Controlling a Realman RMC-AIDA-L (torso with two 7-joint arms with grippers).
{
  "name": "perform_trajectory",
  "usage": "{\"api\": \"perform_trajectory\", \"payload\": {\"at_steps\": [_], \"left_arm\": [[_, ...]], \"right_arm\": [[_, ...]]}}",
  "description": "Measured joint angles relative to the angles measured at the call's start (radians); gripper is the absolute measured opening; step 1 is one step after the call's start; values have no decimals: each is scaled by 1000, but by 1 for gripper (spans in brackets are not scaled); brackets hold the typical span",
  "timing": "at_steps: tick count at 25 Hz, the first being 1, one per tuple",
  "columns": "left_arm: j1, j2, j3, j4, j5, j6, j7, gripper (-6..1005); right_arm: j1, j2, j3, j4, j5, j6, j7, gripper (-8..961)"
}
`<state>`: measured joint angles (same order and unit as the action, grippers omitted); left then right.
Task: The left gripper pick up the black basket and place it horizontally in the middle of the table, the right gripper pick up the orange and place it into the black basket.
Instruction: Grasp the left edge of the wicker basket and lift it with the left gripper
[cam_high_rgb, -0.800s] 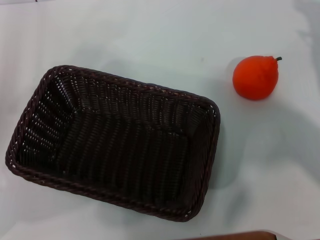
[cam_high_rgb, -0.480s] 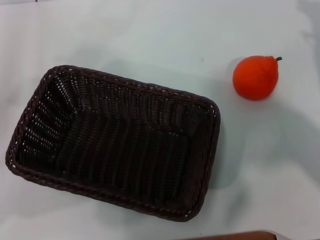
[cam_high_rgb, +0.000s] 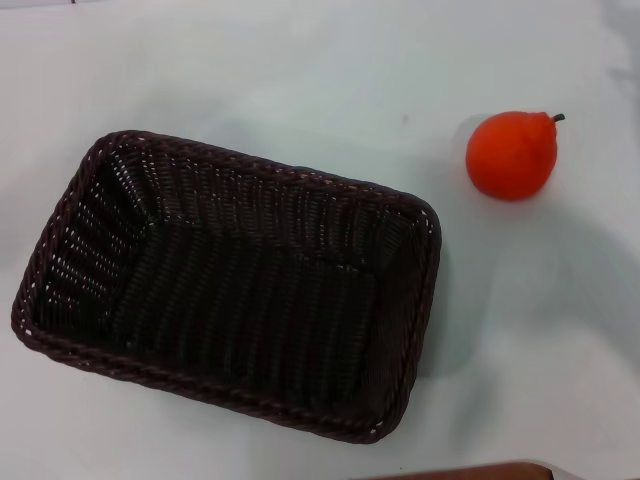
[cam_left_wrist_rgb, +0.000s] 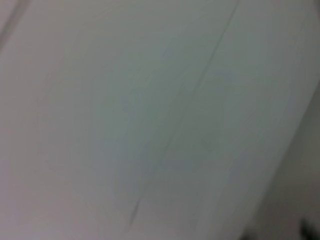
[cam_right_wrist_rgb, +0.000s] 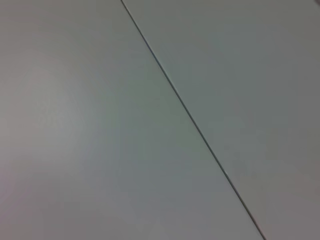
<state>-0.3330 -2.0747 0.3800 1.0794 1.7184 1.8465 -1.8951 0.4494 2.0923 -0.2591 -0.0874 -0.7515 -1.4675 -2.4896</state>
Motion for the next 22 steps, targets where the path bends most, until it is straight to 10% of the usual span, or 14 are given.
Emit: {"api": "perform_trajectory", "payload": {"at_steps": [6,22], "left_arm": [[-50,-6,117,323,375,-5,-290,618],[-165,-13,357,396,758,19,-593,703]], "right_arm": [[4,0,5,8,0,27,0,792],[1,1,40,26,0,33,-1,790]]}}
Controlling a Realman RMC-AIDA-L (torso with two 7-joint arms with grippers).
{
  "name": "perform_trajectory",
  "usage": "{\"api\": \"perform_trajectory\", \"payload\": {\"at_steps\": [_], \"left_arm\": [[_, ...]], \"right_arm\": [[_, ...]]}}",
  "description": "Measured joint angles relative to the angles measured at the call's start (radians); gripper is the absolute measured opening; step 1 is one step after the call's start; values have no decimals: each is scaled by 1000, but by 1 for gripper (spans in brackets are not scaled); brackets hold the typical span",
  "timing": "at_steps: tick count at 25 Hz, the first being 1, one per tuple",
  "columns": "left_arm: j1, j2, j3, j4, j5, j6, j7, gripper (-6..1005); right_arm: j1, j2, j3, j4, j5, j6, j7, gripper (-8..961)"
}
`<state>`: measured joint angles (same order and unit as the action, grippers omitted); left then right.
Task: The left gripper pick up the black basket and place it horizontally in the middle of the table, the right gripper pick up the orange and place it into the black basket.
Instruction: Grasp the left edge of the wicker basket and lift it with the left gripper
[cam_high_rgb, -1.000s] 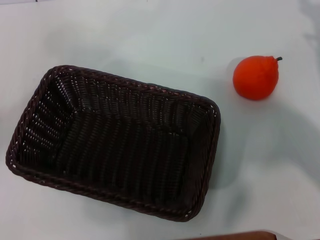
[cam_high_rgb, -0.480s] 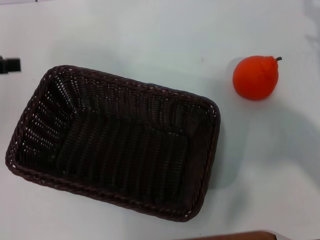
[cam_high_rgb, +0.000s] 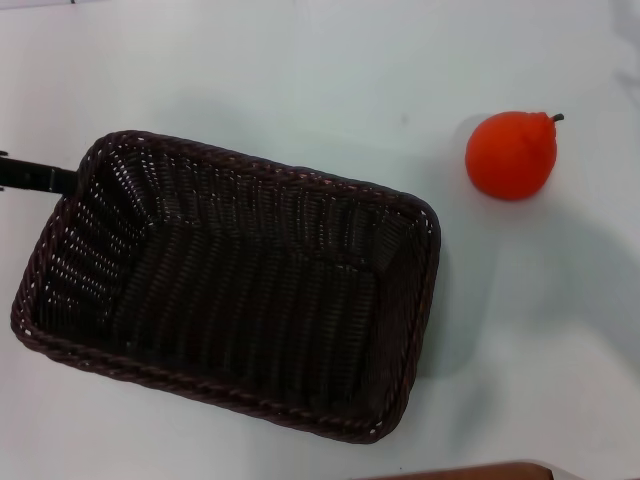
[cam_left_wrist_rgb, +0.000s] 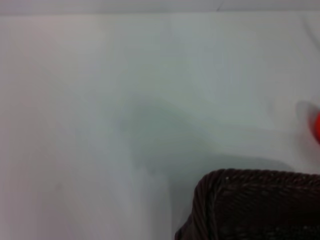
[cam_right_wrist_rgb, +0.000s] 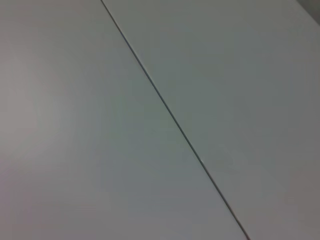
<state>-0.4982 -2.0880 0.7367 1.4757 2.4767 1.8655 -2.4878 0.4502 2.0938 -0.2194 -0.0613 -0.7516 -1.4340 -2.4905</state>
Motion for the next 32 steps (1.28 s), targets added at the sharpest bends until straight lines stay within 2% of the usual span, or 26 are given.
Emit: {"api": "perform_trajectory", "payload": {"at_steps": [9,10,12,18,29,32], "left_arm": [[-23,-37,74,1,110,-2,-37,699],[-25,-51,92,-2,141,-7,-38,698],[-26,-59,106,-7,164,-12,-38,697],[-21,-70,134,-19,193,-29,-42,694],[-17,-73,131,-24,187,-40,-47,262],[-17,-73,130,-29,187,-42,-47,237]], "right_arm": [[-2,-1,13,0,0,11,-1,788],[-2,-1,13,0,0,11,-2,788],[-2,-1,13,0,0,12,-3,788],[-2,-2,13,0,0,18,-4,787],[-2,-1,11,9,0,41,1,785],[-4,-1,12,11,0,38,1,785]]}}
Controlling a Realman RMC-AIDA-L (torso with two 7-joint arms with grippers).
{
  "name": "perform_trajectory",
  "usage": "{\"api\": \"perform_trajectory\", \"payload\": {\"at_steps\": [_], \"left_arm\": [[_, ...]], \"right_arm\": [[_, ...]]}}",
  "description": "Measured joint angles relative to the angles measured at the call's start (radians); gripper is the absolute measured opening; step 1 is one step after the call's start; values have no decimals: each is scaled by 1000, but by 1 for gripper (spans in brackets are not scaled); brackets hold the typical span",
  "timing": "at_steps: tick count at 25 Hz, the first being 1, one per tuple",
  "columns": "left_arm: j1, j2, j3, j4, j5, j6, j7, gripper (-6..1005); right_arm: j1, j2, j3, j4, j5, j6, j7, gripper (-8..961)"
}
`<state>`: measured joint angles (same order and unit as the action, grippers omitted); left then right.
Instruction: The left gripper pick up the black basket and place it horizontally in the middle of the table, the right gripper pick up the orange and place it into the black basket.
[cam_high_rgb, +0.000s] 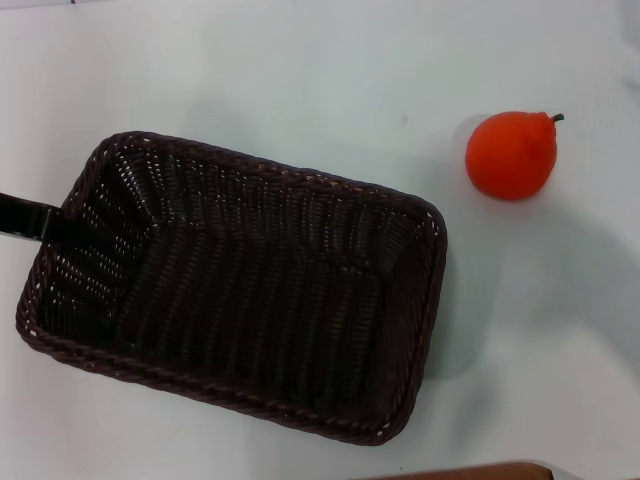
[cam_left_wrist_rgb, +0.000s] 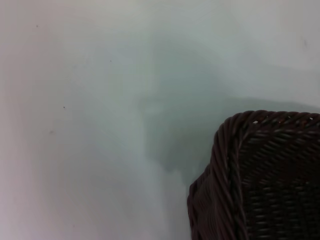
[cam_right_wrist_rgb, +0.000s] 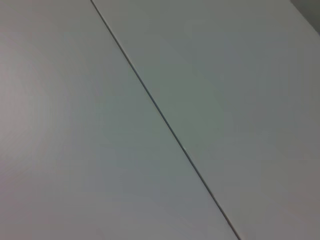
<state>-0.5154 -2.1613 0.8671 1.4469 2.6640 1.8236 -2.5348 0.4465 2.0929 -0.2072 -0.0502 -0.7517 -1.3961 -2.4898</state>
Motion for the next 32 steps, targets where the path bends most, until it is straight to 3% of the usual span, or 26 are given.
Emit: {"api": "perform_trajectory", "payload": {"at_steps": [4,9,18,28,32], "left_arm": [[0,1,-26,-1,-2,0,0,205],[9,3,-143,-2,-88,21,8,172],[32,44,-374,-102,-275,73,2,172],[61,42,-436,-191,-376,50,1,173],[81,7,-436,-235,-371,-56,1,173]], "right_arm": [[0,0,1,0,0,1,0,784],[0,-1,2,0,0,2,0,783],[9,-3,11,-5,0,3,0,782],[15,-4,11,-8,0,9,0,781],[15,-4,12,-7,0,14,0,780]]}}
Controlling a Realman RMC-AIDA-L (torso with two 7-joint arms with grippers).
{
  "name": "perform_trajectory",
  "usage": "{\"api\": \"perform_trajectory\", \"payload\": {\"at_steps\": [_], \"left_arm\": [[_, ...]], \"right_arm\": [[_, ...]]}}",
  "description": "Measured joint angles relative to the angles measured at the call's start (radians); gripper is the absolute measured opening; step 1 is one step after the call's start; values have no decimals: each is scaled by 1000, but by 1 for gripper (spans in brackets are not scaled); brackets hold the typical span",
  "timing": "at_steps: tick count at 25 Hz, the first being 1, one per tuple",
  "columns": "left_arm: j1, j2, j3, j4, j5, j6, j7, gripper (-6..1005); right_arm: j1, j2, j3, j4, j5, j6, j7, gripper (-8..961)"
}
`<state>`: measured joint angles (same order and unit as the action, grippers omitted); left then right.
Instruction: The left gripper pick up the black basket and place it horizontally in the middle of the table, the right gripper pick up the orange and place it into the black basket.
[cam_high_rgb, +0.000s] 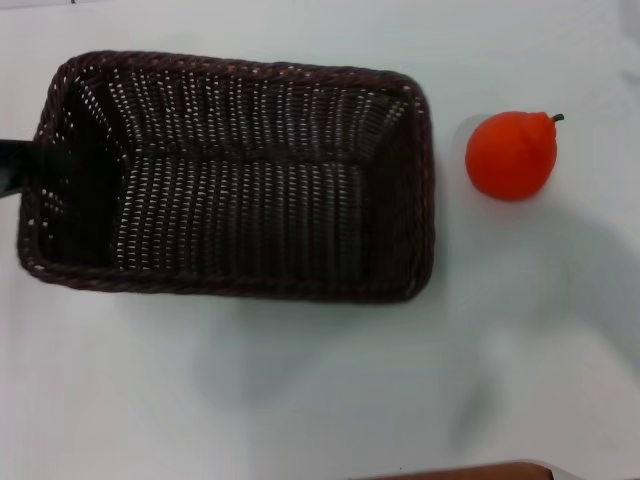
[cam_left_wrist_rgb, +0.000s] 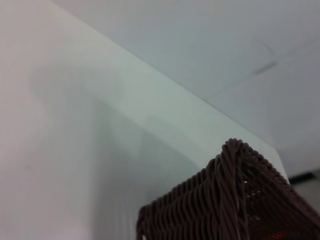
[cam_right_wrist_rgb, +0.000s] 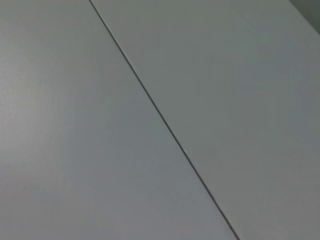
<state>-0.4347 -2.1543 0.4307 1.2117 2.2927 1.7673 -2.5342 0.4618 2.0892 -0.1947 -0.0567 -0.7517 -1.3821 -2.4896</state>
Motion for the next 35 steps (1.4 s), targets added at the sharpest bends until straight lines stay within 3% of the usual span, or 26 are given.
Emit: {"api": "perform_trajectory", "payload": {"at_steps": [8,26,30,32,35], "left_arm": [[28,-12,18,-146,-52,-134,37,172],[42,-12,40,-179,-73,-138,38,221],[38,-5,41,-178,-72,-127,32,237],[37,2,39,-175,-67,-128,35,301],[37,37,27,-174,-67,-128,57,396]], "right_arm": [[0,0,10,5,0,6,0,779],[11,0,20,6,0,15,2,776],[12,0,23,6,0,15,2,775],[13,0,23,6,0,15,2,775],[17,0,23,6,0,15,2,775]]}}
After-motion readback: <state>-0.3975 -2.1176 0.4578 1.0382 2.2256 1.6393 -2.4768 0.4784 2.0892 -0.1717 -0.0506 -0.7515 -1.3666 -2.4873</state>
